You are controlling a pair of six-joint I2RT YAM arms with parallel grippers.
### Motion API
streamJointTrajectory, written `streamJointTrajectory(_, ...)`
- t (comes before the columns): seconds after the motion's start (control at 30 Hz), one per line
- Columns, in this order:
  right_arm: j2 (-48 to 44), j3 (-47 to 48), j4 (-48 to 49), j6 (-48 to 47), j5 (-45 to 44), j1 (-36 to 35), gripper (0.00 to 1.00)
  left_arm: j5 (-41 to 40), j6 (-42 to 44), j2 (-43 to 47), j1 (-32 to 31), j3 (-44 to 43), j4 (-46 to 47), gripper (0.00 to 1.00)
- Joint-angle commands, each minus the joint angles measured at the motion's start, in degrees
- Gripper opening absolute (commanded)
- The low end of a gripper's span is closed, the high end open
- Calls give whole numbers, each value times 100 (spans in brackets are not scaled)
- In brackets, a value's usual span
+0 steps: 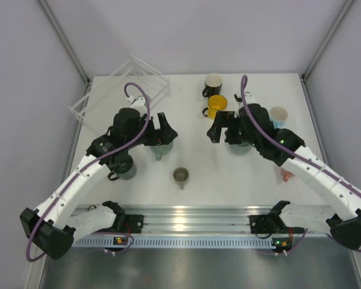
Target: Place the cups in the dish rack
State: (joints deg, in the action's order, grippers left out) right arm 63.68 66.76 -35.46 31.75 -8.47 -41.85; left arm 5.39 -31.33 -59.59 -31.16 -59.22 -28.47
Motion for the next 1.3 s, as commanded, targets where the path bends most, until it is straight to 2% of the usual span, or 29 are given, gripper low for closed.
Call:
streamJointTrajectory(0.0, 22, 118, 145, 121, -32, 27, 99, 94, 66, 202, 4, -28, 78, 97)
streamJointTrajectory(0.3, 65, 179, -57, 394, -471, 36, 99, 41, 110, 422, 4, 139, 78, 97)
streamJointTrajectory(0.5, 240, 153, 408, -678, 108, 291, 99, -38, 118, 405, 4, 306, 78, 96)
streamJointTrajectory(0.63, 766, 600, 295, -1082, 416, 729, 99, -64, 101, 404, -4, 315, 87, 96)
streamJointTrajectory(0.73, 1241, 1066, 259, -1477, 391, 1134, 87, -91, 189, 501, -4, 315, 87, 96)
streamJointTrajectory(0.77, 1365, 1311, 242, -1487, 329, 1344, 76, -82, 215, 536, -4, 332, 87, 96)
streamJointTrajectory(0.87, 1857, 1698, 242, -1225, -39, 1678, 67, -47, 294, 659, 4, 385, 96, 96)
streamJointTrajectory(1.03, 2797, 2305, 461, -530, -611, 1961, 59, -152, 321, 765, -4, 517, 87, 96)
streamJointTrajectory(1.27, 4634, 4552, 259, -195, -876, 2154, 54, -161, 286, 774, -4, 473, 96, 95)
